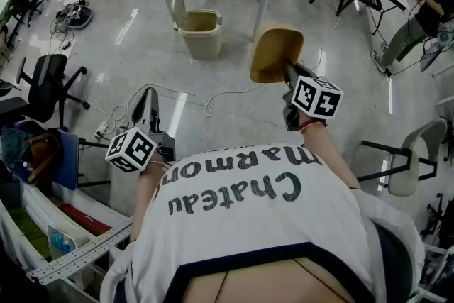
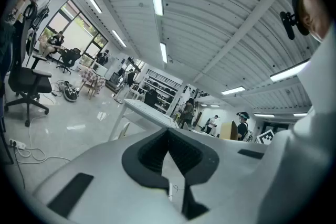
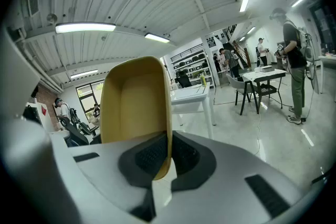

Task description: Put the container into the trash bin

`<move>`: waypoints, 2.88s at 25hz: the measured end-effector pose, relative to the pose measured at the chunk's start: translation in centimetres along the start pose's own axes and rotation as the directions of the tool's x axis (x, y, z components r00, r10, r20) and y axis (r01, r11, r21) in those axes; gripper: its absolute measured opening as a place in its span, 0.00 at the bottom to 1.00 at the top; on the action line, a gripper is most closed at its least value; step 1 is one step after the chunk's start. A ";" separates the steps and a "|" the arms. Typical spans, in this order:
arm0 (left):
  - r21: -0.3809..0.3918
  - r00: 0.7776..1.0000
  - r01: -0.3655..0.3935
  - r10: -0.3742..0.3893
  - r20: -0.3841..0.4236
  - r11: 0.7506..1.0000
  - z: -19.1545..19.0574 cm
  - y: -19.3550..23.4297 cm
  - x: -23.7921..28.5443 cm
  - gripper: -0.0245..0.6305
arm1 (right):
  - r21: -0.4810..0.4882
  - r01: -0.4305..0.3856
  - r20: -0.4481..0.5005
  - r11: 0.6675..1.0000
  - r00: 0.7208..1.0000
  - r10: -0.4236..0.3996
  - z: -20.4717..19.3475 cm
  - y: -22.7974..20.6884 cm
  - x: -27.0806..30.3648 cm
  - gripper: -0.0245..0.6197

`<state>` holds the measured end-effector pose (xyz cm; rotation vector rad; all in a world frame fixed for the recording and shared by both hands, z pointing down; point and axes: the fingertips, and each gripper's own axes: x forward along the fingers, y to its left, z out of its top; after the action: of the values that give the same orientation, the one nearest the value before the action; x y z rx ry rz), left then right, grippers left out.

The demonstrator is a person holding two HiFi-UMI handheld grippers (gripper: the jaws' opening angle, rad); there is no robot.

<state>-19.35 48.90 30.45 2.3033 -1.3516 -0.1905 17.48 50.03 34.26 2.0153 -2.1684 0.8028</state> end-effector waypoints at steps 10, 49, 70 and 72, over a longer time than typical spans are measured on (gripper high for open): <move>-0.004 1.000 -0.007 0.007 0.011 1.000 -0.4 -1.3 1.8 0.07 | -0.009 -0.013 -0.011 1.000 1.000 0.012 1.0 -2.0 1.0 0.09; -0.151 0.998 0.027 -0.034 -0.045 0.988 5.6 13.2 19.8 0.07 | 0.128 0.027 -0.073 0.991 0.997 -0.018 8.0 0.4 25.1 0.09; -0.194 0.989 0.121 -0.135 -0.059 0.974 7.9 19.6 28.8 0.07 | 0.120 0.088 -0.133 0.989 0.988 -0.072 8.3 2.9 34.0 0.09; -0.209 0.987 0.128 -0.146 -0.073 0.969 7.1 19.5 29.6 0.07 | 0.116 0.099 -0.149 0.988 0.985 -0.081 7.9 2.4 34.1 0.09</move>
<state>-22.16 13.39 36.30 2.2052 -1.0774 -0.2566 12.95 15.71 40.19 2.0238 -1.9804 1.0572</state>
